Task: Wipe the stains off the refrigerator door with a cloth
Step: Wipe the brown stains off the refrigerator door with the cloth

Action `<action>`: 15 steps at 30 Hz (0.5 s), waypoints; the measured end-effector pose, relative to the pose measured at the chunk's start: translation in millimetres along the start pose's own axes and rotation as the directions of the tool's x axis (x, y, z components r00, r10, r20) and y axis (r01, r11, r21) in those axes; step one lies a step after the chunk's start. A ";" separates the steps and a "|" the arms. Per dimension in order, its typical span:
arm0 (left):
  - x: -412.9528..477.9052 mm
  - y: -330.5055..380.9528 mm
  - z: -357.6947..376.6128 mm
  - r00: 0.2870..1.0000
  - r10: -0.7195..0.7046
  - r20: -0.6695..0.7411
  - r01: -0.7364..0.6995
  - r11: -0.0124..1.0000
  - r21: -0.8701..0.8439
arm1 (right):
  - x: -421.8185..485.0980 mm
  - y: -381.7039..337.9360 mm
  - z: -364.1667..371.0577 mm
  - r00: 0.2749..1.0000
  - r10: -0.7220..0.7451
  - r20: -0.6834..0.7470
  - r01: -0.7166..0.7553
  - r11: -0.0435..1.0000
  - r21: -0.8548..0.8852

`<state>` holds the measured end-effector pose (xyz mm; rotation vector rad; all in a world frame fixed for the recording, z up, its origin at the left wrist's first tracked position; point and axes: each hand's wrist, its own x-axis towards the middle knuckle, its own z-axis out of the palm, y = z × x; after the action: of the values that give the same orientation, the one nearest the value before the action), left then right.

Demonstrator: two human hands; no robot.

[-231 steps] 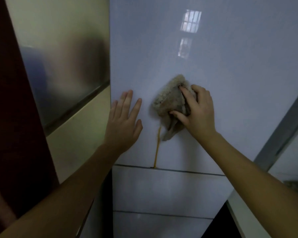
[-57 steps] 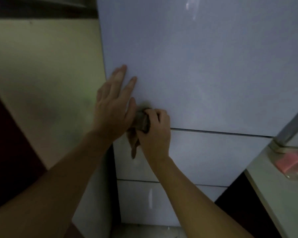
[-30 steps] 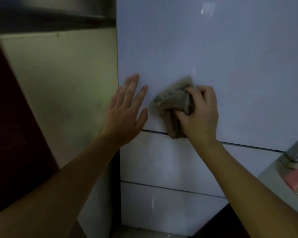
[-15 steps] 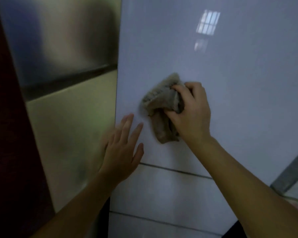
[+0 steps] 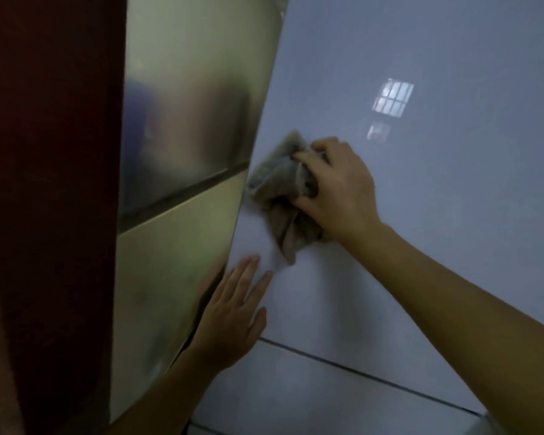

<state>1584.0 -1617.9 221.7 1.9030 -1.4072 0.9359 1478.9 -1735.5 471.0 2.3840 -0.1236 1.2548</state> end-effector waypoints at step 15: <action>0.1 4.9 11.9 0.998 -0.035 0.051 0.034 0.999 0.035 | -107.3 33.7 0.6 0.993 -0.112 0.041 0.113 0.993 -0.026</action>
<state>1581.6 -1628.7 215.1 1.9831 -1.3916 0.9058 1407.4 -1779.2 396.1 2.3577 -0.0186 1.1475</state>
